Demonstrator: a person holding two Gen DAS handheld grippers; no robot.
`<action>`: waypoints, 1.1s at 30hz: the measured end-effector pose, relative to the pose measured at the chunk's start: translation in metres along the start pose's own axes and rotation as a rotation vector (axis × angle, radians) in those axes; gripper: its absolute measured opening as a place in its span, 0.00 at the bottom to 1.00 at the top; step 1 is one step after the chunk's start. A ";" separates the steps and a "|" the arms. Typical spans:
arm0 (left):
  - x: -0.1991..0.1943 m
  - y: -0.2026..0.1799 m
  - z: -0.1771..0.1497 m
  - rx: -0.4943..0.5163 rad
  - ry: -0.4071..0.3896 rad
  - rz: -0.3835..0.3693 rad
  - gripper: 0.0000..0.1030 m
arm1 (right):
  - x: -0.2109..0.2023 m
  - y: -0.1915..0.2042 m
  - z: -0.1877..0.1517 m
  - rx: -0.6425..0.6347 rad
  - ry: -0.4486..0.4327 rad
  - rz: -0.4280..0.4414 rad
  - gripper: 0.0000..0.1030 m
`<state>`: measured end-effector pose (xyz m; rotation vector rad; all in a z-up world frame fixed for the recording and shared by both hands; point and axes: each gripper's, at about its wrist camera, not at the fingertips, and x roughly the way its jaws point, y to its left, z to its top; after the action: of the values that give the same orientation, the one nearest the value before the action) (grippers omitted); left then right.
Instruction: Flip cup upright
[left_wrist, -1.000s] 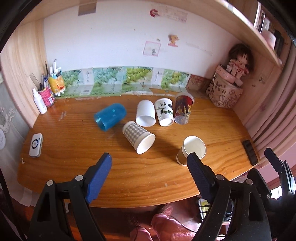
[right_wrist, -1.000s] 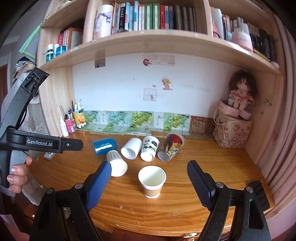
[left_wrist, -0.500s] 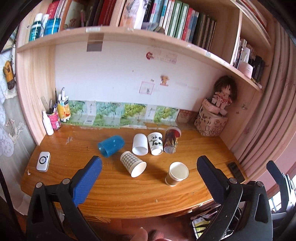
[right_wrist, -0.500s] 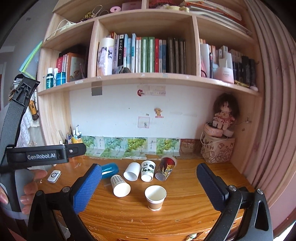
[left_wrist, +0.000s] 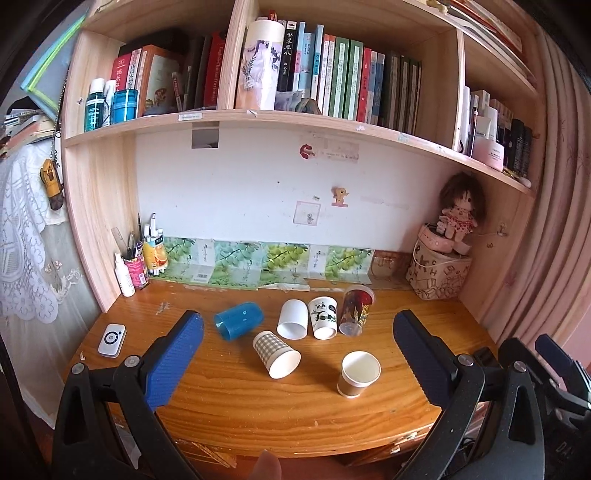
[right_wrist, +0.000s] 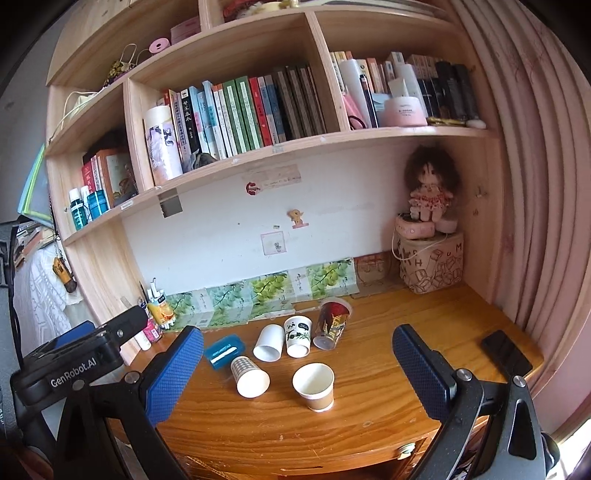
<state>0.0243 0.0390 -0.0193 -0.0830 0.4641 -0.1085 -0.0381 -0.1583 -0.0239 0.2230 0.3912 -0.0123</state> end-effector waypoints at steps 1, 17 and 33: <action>0.000 -0.002 -0.001 -0.001 -0.005 0.002 1.00 | 0.001 -0.001 -0.001 0.001 0.002 0.006 1.00; 0.017 -0.008 0.004 -0.079 -0.075 0.085 1.00 | 0.041 -0.007 0.009 -0.083 0.021 0.092 1.00; 0.035 -0.014 0.012 -0.076 -0.116 0.128 1.00 | 0.081 -0.010 0.019 -0.114 0.042 0.129 1.00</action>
<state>0.0597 0.0215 -0.0224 -0.1327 0.3564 0.0396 0.0434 -0.1701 -0.0392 0.1355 0.4172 0.1412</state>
